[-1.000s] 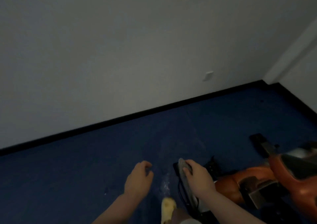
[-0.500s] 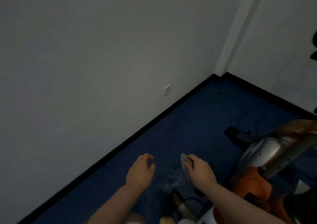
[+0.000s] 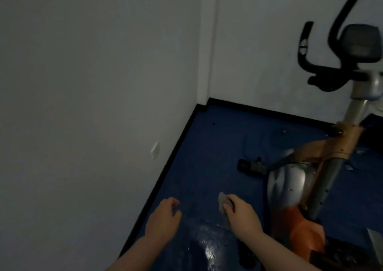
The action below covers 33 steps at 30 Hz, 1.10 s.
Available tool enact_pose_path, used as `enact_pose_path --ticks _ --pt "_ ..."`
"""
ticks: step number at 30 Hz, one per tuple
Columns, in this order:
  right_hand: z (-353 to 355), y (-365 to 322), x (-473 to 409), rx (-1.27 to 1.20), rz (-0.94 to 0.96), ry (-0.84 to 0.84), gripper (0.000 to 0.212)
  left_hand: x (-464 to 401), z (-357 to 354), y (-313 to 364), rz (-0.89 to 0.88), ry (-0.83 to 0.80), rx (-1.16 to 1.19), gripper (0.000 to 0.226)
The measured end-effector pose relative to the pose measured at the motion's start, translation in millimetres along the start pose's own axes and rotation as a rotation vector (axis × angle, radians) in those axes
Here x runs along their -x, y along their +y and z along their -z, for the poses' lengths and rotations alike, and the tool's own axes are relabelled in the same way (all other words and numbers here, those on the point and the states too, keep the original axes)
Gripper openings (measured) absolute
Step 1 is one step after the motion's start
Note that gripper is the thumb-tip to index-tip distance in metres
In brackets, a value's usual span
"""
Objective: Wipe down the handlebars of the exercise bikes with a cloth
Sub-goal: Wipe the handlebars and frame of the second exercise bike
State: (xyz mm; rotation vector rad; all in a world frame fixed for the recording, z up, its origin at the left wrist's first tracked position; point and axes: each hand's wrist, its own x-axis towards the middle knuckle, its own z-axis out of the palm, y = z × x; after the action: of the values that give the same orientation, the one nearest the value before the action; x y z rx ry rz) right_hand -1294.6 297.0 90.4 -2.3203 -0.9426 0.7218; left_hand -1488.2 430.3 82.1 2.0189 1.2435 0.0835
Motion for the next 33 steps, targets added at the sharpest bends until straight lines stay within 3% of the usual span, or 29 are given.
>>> enact_pose_path --ticks 8,21,28,33 --pt "40 1 -28 -0.101 -0.199 0.253 0.012 -88 2 48 -0.2 -0.199 -0.032 0.018" --pt "175 31 -139 -0.343 -0.275 0.657 0.022 -217 -26 244 -0.545 -0.317 0.052 0.022" --pt "283 33 -183 -0.398 -0.174 0.956 0.014 -265 -43 364 -0.682 -0.281 0.257 0.022" --pt "362 14 -247 -0.223 -0.009 1.084 0.022 -303 -43 422 -0.705 -0.252 0.427 0.022"
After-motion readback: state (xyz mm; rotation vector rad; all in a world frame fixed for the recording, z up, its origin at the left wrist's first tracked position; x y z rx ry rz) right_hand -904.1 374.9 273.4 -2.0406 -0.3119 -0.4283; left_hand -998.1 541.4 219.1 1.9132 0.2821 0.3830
